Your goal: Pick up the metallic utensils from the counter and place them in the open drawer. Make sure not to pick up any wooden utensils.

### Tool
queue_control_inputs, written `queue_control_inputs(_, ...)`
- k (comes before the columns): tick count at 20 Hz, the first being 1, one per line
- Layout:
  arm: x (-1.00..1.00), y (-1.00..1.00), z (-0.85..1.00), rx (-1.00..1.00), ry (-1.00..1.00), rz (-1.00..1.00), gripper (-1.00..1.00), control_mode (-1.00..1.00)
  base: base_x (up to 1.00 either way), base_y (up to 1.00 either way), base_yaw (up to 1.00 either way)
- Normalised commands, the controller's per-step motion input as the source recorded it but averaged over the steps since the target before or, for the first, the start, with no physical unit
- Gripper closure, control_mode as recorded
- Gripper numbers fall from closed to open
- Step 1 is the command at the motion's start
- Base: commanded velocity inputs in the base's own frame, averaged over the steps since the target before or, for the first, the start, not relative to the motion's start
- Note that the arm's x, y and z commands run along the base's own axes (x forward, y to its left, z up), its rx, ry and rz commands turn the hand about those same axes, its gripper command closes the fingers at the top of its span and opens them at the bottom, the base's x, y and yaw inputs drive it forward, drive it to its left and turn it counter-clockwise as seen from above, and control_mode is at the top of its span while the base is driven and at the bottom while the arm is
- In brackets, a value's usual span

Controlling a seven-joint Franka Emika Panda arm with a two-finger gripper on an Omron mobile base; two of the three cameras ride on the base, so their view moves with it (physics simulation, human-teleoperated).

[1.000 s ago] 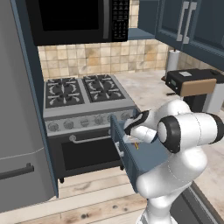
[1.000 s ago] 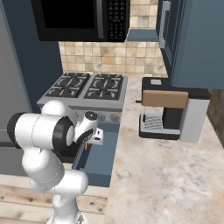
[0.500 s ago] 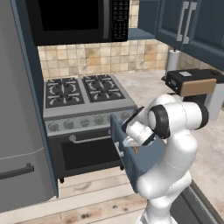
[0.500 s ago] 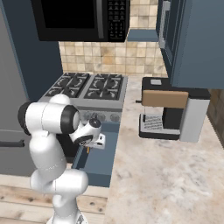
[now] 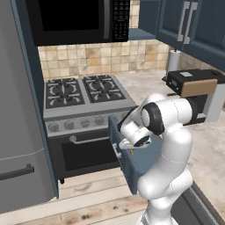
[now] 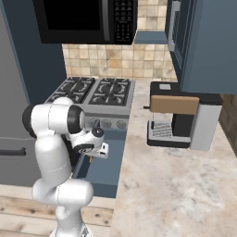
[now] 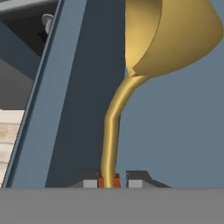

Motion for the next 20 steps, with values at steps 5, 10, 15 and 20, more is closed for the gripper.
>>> queue_control_inputs(5,0.16,0.39,0.00,0.00,0.07,0.00,1.00,-1.00,0.00,0.00,0.00)
queue_control_inputs(10,0.14,0.62,0.00,0.00,0.11,-0.02,1.00,-1.00,0.00,0.00,0.00)
queue_control_inputs(15,0.06,0.78,0.00,0.00,0.10,-0.03,1.00,-1.00,0.00,0.00,0.00)
queue_control_inputs(20,0.05,0.76,0.14,0.00,0.07,-0.03,1.00,-1.00,0.00,0.00,0.00)
